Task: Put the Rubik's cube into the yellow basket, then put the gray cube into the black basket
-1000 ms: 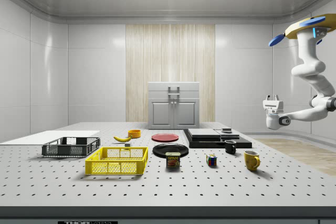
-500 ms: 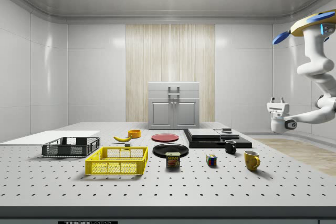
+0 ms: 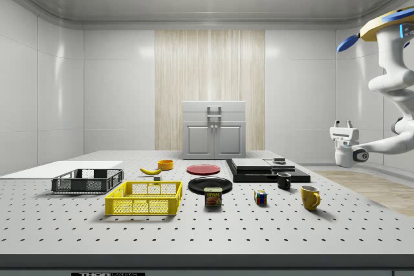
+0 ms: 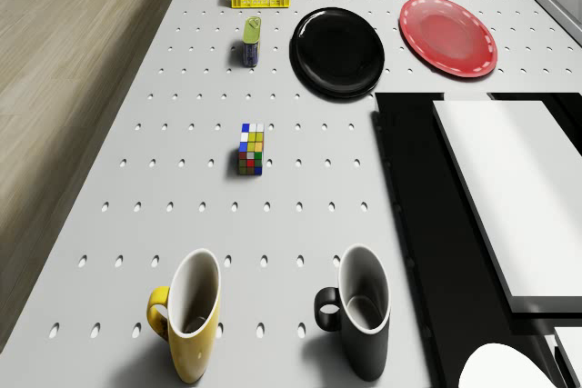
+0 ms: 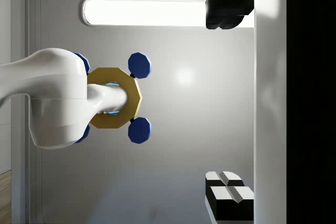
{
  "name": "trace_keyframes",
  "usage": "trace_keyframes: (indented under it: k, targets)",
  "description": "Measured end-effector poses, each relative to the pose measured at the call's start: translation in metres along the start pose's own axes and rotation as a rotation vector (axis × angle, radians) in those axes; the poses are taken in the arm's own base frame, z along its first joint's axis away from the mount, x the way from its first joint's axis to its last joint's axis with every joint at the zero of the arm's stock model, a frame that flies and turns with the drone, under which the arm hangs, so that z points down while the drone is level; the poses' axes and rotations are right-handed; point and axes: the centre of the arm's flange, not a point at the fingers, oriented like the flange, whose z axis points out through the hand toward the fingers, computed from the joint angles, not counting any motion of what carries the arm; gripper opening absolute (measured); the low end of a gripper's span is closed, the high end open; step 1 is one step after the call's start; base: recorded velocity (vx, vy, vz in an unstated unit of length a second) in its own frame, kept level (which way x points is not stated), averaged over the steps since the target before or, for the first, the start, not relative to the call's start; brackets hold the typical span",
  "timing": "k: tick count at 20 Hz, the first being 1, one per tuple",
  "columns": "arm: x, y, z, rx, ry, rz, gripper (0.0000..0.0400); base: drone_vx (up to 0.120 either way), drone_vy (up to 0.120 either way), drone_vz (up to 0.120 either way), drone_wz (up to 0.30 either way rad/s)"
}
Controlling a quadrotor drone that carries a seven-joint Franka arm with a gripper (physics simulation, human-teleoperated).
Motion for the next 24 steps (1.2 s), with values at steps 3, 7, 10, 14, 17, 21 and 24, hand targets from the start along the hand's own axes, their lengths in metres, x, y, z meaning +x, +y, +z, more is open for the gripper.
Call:
trace_keyframes:
  k: [3,7,10,14,17,21,24]
  targets:
    - [-0.0002,0.0001,-0.0001,0.001,0.002,0.0,0.04,0.0,0.12,0.0,0.0]
    - [-0.0005,0.0002,-0.0002,0.002,0.005,0.0,0.04,0.0,0.12,0.0,0.0]
    - [-0.0008,0.0003,-0.0002,0.003,0.008,0.0,0.04,0.0,0.12,0.0,0.0]
    - [-0.0013,0.0002,-0.0002,0.002,0.013,0.0,0.04,0.0,0.12,0.0,0.0]
    - [-0.0019,-0.0001,-0.0002,-0.001,0.019,0.0,0.04,0.067,0.12,0.0,0.0]
    - [-0.003,-0.0008,-0.0001,-0.008,0.031,0.0,0.04,0.12,0.12,0.0,0.0]
    - [-0.0045,-0.002,-0.0001,-0.02,0.046,0.0,0.04,0.12,0.12,0.0,0.0]
